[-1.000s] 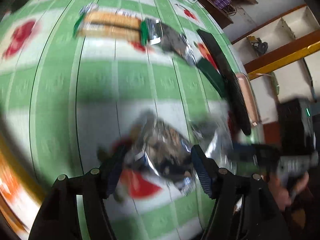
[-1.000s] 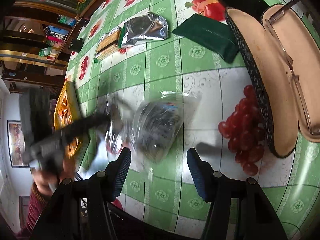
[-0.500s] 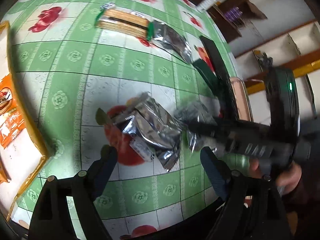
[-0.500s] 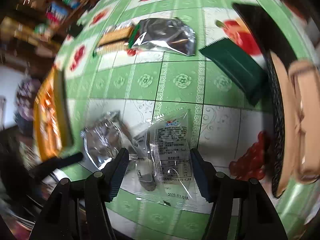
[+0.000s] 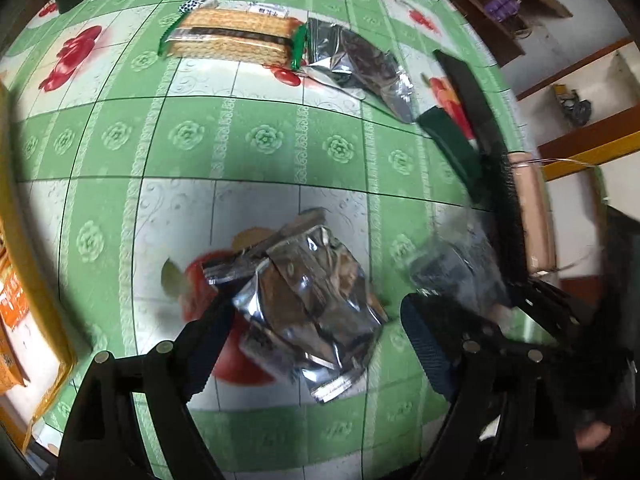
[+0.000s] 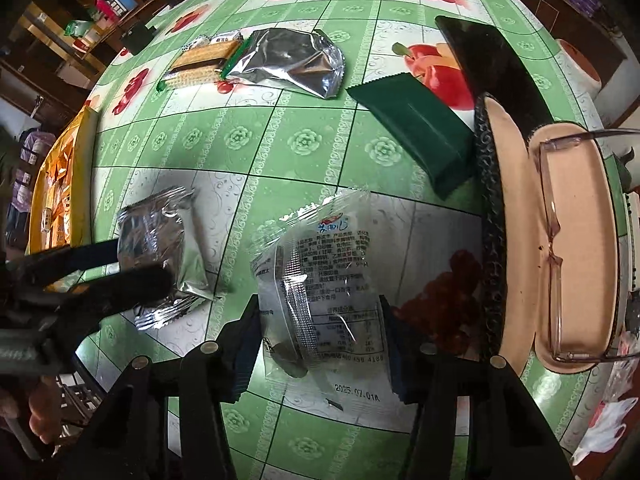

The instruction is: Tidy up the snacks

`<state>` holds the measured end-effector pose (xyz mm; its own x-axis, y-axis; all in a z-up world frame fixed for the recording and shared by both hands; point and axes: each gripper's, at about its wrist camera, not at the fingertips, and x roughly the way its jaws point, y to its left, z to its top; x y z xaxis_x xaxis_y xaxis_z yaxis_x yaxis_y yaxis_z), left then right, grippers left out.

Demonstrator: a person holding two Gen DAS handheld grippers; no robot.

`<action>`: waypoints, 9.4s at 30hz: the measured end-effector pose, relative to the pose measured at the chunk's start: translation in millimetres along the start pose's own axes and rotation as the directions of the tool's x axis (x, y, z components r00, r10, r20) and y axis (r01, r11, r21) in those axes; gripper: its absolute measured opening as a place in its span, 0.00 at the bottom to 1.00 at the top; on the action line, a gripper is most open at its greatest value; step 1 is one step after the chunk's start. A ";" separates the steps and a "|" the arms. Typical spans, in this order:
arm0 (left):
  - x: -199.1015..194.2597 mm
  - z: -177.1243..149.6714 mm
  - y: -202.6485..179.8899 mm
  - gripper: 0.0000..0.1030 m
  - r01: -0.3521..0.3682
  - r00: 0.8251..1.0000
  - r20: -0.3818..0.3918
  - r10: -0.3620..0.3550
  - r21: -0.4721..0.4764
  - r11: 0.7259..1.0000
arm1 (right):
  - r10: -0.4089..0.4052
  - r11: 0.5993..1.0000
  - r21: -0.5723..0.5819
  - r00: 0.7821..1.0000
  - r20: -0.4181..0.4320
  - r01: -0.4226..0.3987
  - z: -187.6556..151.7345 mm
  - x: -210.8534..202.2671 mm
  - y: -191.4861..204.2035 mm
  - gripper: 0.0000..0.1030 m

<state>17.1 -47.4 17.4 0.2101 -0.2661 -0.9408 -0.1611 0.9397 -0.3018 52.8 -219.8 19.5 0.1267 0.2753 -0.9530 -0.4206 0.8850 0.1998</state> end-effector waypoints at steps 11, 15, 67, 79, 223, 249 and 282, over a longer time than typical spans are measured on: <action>7.4 -6.4 -25.6 0.53 -0.195 0.974 0.142 0.175 0.133 0.972 | -0.007 0.999 -0.033 1.000 0.022 0.008 -6.1 -1.3 6.6 0.58; 0.0 -6.5 -13.2 0.53 -0.132 0.982 0.146 0.119 0.083 0.988 | 0.013 1.000 -0.021 1.000 0.020 -0.012 -2.5 -1.5 4.9 0.55; -130.7 -43.1 124.7 0.53 -0.075 0.919 0.368 0.143 -0.192 0.978 | 0.198 0.967 -0.182 0.975 0.100 -0.178 42.3 -20.2 130.1 0.32; -149.2 -54.0 159.7 0.53 -0.062 0.904 0.393 0.166 -0.264 0.963 | 0.252 0.935 -0.290 0.958 0.132 -0.206 64.6 -41.6 182.5 0.32; -180.8 -114.7 212.7 0.68 -0.115 0.864 0.414 0.287 -0.392 0.913 | 0.330 0.857 -0.454 0.936 0.121 -0.243 47.7 -25.6 315.7 0.41; -176.3 -81.1 126.6 0.68 -0.062 0.878 0.450 0.161 -0.226 0.972 | 0.244 0.966 -0.137 0.944 0.221 -0.218 41.0 -47.0 156.2 0.41; -17.6 -54.8 3.8 0.28 -0.270 0.946 0.219 0.240 0.120 0.955 | 0.110 0.985 0.110 0.975 0.195 -0.133 -12.2 -37.8 -4.3 0.41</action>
<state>-40.0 -50.9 24.4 0.3708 0.0209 -0.9285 -0.0954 0.9953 -0.0157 38.9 -238.7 51.8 0.2525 0.4385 -0.8625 -0.3321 0.8766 0.3484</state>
